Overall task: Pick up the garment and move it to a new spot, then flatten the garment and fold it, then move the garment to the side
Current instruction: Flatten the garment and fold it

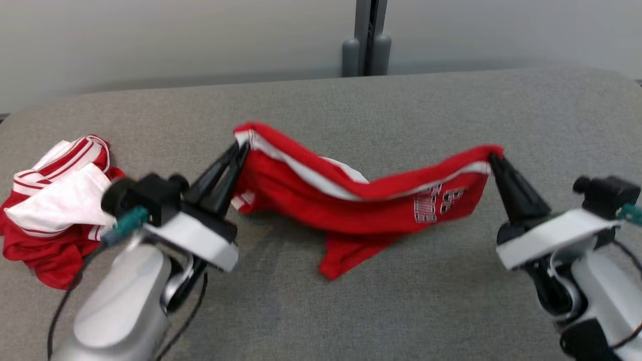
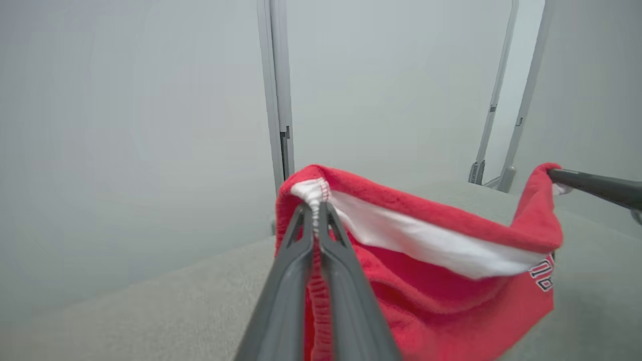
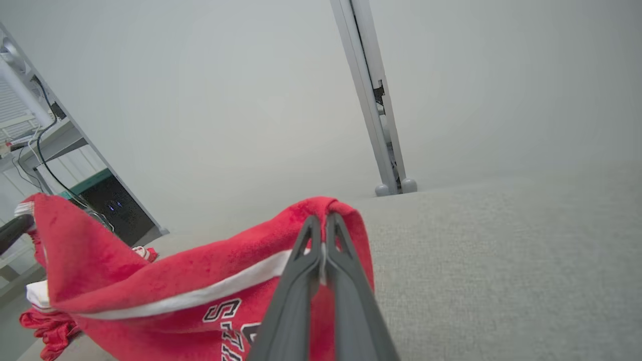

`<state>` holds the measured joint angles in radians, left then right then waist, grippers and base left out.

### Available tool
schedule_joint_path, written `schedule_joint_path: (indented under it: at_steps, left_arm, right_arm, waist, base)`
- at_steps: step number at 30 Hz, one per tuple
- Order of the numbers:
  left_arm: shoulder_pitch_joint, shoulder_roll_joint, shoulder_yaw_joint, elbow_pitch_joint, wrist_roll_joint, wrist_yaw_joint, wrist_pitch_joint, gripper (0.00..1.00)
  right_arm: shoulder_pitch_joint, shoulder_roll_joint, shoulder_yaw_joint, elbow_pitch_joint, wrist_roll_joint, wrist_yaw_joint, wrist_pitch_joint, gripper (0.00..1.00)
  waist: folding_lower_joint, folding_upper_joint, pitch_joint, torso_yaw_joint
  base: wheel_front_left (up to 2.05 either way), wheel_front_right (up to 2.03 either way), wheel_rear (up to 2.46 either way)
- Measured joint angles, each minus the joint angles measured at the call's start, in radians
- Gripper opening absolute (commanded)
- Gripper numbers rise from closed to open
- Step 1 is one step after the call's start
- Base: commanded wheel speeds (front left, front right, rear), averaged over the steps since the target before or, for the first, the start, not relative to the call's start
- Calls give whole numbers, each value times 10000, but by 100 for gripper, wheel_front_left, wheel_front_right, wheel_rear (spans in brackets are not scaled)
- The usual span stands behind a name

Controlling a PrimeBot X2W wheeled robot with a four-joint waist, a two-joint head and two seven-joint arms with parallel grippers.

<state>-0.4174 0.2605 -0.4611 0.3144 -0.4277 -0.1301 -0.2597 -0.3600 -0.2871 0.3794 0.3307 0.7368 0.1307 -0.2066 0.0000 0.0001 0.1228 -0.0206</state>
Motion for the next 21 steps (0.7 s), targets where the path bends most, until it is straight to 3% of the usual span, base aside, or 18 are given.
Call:
schedule_joint_path:
  at_steps: [7,11,12,21]
  left_arm:
    - [-4859,688,-755,328,-821,0,1012,0]
    - [-7523,570,-698,821,-1540,0,1438,0]
    - [-8743,577,-757,1177,-1708,0,1599,0]
    - [-12467,424,-1154,2775,-2242,0,1889,0]
  right_arm:
    - [-4013,-90,-468,385,1321,0,955,0]
    - [-6480,-142,-849,999,1787,0,1538,0]
    - [-7686,-100,-966,1319,1881,0,1760,0]
    - [-11628,-44,-1262,2844,1749,0,2065,0]
  waist:
    - [0,0,1335,-243]
    - [0,0,2233,-386]
    - [0,0,2693,-461]
    - [0,0,4234,-797]
  base:
    - [0,0,0]
    - [0,0,0]
    - [0,0,0]
    - [0,0,0]
